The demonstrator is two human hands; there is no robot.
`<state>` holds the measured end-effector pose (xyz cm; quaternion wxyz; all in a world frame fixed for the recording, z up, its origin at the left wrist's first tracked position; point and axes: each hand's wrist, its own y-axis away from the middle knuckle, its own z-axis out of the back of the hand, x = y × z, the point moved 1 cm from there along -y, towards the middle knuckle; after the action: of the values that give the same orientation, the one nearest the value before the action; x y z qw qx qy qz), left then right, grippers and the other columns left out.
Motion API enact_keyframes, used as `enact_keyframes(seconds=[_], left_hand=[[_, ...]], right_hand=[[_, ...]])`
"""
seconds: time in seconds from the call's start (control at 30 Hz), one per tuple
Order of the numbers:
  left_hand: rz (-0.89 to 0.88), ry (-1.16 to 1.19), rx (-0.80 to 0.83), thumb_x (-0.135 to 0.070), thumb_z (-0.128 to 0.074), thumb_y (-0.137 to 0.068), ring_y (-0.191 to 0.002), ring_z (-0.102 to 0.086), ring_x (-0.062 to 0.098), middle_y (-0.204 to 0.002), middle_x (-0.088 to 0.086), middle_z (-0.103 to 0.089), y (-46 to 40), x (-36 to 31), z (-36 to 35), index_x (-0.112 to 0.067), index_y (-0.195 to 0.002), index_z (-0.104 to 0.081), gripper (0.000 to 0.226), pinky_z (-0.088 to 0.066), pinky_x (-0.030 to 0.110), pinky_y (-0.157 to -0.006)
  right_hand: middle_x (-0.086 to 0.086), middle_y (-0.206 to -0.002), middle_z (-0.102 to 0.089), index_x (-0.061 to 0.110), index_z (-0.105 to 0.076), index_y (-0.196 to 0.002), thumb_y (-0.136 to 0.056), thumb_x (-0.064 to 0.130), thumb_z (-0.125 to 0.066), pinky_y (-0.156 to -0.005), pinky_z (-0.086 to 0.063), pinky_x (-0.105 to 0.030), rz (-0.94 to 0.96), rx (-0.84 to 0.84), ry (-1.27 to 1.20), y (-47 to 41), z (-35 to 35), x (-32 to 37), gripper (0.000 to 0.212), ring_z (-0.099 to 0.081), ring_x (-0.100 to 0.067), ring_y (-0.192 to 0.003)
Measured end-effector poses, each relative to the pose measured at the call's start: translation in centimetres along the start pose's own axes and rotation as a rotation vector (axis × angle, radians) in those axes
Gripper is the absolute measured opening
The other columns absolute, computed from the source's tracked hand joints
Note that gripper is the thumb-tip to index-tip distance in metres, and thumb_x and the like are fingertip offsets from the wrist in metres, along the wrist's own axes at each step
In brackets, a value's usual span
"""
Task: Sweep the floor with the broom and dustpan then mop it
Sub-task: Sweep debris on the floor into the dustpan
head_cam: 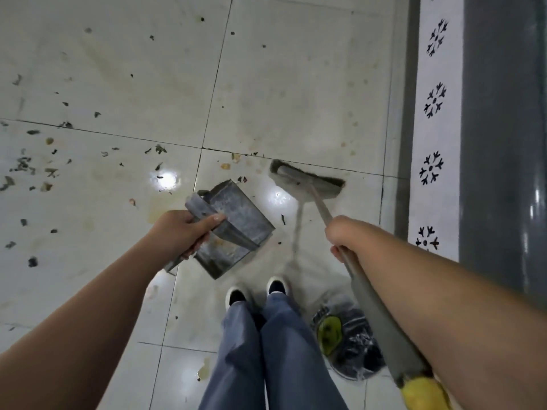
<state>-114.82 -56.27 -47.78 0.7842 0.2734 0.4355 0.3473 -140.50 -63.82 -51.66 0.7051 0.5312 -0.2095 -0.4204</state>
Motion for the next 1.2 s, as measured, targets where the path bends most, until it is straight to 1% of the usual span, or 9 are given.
enact_keyframes(seconds=[0.13,0.23,0.43,0.63,0.73,0.9,1.03,1.1,1.2], left_hand=[[0.014,-0.163,0.012,-0.052,-0.063,-0.076,-0.025,-0.041,0.003,-0.030,-0.003,-0.048,0.5,0.9,1.2,-0.008,-0.054,-0.055,0.050,-0.033,0.011,-0.034],[0.031,-0.161,0.039,-0.049,-0.065,-0.077,-0.025,-0.040,0.003,-0.030,-0.002,-0.048,1.4,2.1,2.5,-0.008,-0.054,-0.054,0.048,-0.034,0.010,-0.033],[0.051,-0.186,0.008,-0.048,-0.064,-0.079,-0.039,-0.047,0.014,-0.045,0.004,-0.052,2.6,3.7,4.2,-0.006,-0.056,-0.053,0.049,-0.038,0.024,-0.048],[0.082,-0.070,0.006,-0.044,-0.068,-0.078,-0.032,-0.042,0.012,-0.038,0.001,-0.048,2.2,3.1,4.5,-0.007,-0.053,-0.053,0.046,-0.038,0.021,-0.041],[0.077,-0.053,0.058,-0.043,-0.067,-0.079,-0.028,-0.040,0.010,-0.037,0.001,-0.048,2.0,2.8,4.3,-0.007,-0.052,-0.052,0.048,-0.038,0.017,-0.035],[0.043,-0.071,0.114,-0.045,-0.065,-0.080,-0.026,-0.039,0.010,-0.035,0.003,-0.048,1.1,1.2,3.5,-0.008,-0.048,-0.051,0.051,-0.036,0.014,-0.034],[0.023,-0.050,0.139,-0.041,-0.063,-0.082,-0.025,-0.039,0.006,-0.031,0.000,-0.047,0.3,0.2,2.7,-0.007,-0.051,-0.051,0.047,-0.035,0.011,-0.032],[0.023,-0.030,0.138,-0.039,-0.064,-0.083,-0.025,-0.039,0.006,-0.032,-0.001,-0.048,-0.2,-0.1,2.5,-0.007,-0.052,-0.052,0.046,-0.035,0.011,-0.032],[0.011,-0.026,0.126,-0.040,-0.065,-0.081,-0.026,-0.040,0.006,-0.032,-0.001,-0.050,-0.9,-0.5,2.3,-0.008,-0.051,-0.053,0.046,-0.036,0.010,-0.033]], right_hand=[[-0.005,-0.064,-0.038,0.008,-0.033,-0.061,-0.098,0.006,-0.037,-0.053,-0.033,-0.022,0.198,0.038,0.155,2.2,-4.6,-1.4,0.038,-0.044,-0.023,-0.067],[-0.002,-0.063,-0.039,0.014,-0.031,-0.061,-0.098,0.008,-0.037,-0.050,-0.035,-0.018,0.354,0.074,0.227,3.3,-4.4,-2.1,0.037,-0.042,-0.015,-0.055],[-0.012,-0.054,-0.058,0.002,-0.046,-0.072,-0.096,0.036,-0.043,-0.037,-0.040,-0.019,0.300,-0.205,0.285,4.5,-0.4,-4.1,0.043,-0.052,-0.019,-0.036],[-0.016,-0.064,-0.049,-0.003,-0.046,-0.084,-0.093,0.006,-0.052,-0.029,-0.044,-0.021,0.252,-0.104,-0.037,3.8,2.1,-2.6,0.014,-0.052,-0.021,-0.044],[-0.016,-0.064,-0.052,-0.002,-0.047,-0.095,-0.091,0.003,-0.051,-0.030,-0.039,-0.017,0.278,-0.254,0.188,3.3,3.4,-1.9,0.008,-0.052,-0.019,-0.035],[-0.007,-0.072,-0.054,0.002,-0.055,-0.113,-0.091,0.018,-0.051,-0.046,-0.044,-0.024,0.324,-0.421,0.485,1.3,3.8,-2.1,0.027,-0.059,-0.023,-0.056],[-0.011,-0.104,-0.061,0.002,-0.052,-0.128,-0.092,0.007,-0.042,-0.050,-0.039,-0.026,0.289,-0.478,0.692,-1.3,2.5,-2.4,0.037,-0.058,-0.026,-0.083],[-0.012,-0.106,-0.060,0.002,-0.052,-0.126,-0.092,0.005,-0.044,-0.058,-0.043,-0.028,0.279,-0.452,0.616,-2.6,2.0,-2.7,0.035,-0.061,-0.027,-0.092],[-0.015,-0.080,-0.051,-0.001,-0.048,-0.117,-0.092,0.011,-0.056,-0.048,-0.050,-0.026,0.222,-0.178,0.116,-4.3,1.5,-3.5,0.029,-0.061,-0.025,-0.065]])
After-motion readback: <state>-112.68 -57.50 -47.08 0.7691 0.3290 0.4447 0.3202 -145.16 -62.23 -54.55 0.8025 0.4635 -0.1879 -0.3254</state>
